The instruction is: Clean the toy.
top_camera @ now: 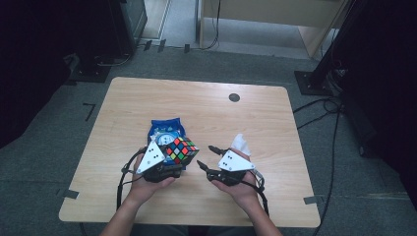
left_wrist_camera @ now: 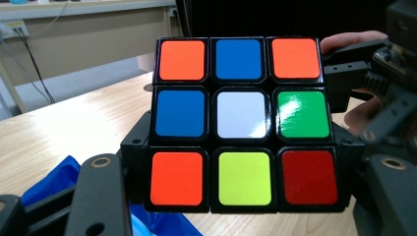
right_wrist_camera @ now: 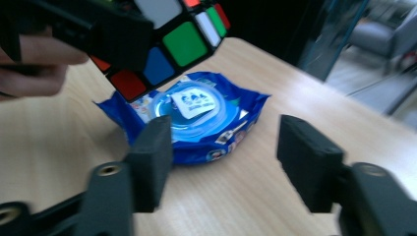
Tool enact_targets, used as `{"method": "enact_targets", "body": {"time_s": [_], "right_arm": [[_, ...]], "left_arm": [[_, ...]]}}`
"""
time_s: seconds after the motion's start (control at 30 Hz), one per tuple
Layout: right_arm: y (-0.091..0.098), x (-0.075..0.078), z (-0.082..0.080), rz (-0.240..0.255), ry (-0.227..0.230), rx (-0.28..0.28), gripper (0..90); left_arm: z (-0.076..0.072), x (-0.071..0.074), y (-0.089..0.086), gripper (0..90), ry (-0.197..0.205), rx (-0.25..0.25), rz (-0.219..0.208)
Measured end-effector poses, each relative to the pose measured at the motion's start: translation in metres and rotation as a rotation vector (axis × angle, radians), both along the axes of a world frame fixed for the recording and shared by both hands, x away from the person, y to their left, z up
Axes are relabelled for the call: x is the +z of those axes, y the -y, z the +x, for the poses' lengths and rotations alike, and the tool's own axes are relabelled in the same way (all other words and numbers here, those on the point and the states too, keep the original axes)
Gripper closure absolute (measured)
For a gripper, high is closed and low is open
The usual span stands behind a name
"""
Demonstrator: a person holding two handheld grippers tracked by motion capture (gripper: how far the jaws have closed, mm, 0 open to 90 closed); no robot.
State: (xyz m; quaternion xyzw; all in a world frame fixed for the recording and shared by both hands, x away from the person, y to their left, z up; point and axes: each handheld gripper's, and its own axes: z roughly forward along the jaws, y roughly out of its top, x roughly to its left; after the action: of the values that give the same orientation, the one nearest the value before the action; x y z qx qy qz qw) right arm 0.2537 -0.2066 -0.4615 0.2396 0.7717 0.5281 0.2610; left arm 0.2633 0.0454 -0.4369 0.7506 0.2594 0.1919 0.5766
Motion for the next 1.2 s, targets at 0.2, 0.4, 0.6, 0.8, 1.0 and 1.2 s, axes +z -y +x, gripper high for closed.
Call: {"method": "enact_targets", "body": {"time_s": [0.2, 0.4, 0.6, 0.8, 1.0, 1.2], "right_arm": [[-0.01, -0.005, -0.006, -0.042, 0.11, 0.039, 26.0], [-0.019, -0.009, -0.011, -0.071, 0.163, 0.061, 23.7], [-0.02, -0.008, -0.014, -0.088, 0.247, 0.004, 22.0], [-0.028, -0.008, -0.021, -0.115, 0.31, 0.02, 22.6], [-0.03, -0.01, -0.023, -0.108, 0.318, 0.013, 32.5], [-0.032, -0.01, -0.025, -0.09, 0.312, -0.011, 32.1]], "left_arm": [[0.005, 0.003, -0.003, 34.1, -0.051, -0.005, -0.028], [0.007, 0.006, -0.004, 34.1, -0.081, -0.026, -0.035], [0.008, 0.005, 0.0, 34.1, -0.121, -0.06, -0.023], [0.008, 0.002, 0.012, 34.0, -0.176, -0.085, 0.003], [0.007, 0.002, 0.015, 34.0, -0.216, -0.096, -0.03], [0.006, 0.001, 0.02, 34.1, -0.24, -0.098, -0.033]]}}
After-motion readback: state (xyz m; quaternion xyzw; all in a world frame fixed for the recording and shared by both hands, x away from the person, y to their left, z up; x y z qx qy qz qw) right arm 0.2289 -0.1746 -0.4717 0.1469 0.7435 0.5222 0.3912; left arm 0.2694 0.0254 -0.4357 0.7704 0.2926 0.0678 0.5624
